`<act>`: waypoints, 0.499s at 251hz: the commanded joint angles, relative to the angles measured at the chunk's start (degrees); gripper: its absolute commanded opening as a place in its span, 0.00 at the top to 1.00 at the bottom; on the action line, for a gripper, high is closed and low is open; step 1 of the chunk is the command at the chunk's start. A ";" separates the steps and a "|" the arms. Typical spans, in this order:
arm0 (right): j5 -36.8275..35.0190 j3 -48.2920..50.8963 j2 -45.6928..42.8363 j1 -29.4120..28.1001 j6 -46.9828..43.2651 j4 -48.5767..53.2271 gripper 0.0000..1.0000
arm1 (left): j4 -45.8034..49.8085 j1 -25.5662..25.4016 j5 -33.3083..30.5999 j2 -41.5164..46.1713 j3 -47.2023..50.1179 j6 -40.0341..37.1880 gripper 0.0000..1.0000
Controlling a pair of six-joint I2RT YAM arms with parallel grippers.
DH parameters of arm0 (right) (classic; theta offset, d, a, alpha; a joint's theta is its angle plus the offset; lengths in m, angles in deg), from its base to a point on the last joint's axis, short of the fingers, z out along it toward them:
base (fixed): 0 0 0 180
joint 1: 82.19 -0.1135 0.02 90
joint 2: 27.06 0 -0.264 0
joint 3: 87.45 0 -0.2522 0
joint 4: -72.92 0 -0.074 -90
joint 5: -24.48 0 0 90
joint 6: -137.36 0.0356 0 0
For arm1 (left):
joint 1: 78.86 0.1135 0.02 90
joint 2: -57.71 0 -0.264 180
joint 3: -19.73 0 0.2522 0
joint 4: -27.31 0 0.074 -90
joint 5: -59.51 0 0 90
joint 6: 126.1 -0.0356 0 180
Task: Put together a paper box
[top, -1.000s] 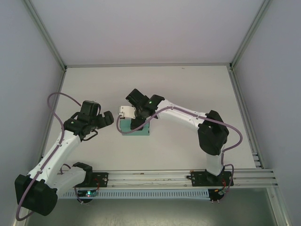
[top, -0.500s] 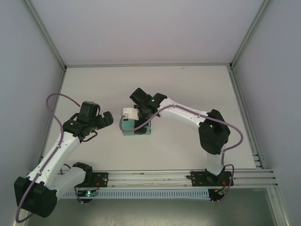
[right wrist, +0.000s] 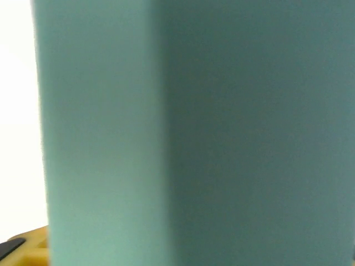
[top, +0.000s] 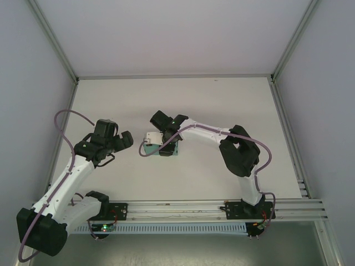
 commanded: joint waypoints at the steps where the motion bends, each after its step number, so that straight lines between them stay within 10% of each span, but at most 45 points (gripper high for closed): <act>1: -7.26 1.54 -3.80 -0.47 3.72 -3.19 0.55 | 1.49 0.08 -2.01 0.61 0.66 1.18 0.00; 75: -33.25 9.25 -7.44 -0.63 1.85 -15.77 0.67 | 2.63 0.13 -3.74 1.91 1.70 1.55 0.00; 125: -33.32 15.85 -6.14 -0.58 -3.47 -23.86 0.63 | 3.65 0.09 -4.01 2.21 1.97 1.85 0.00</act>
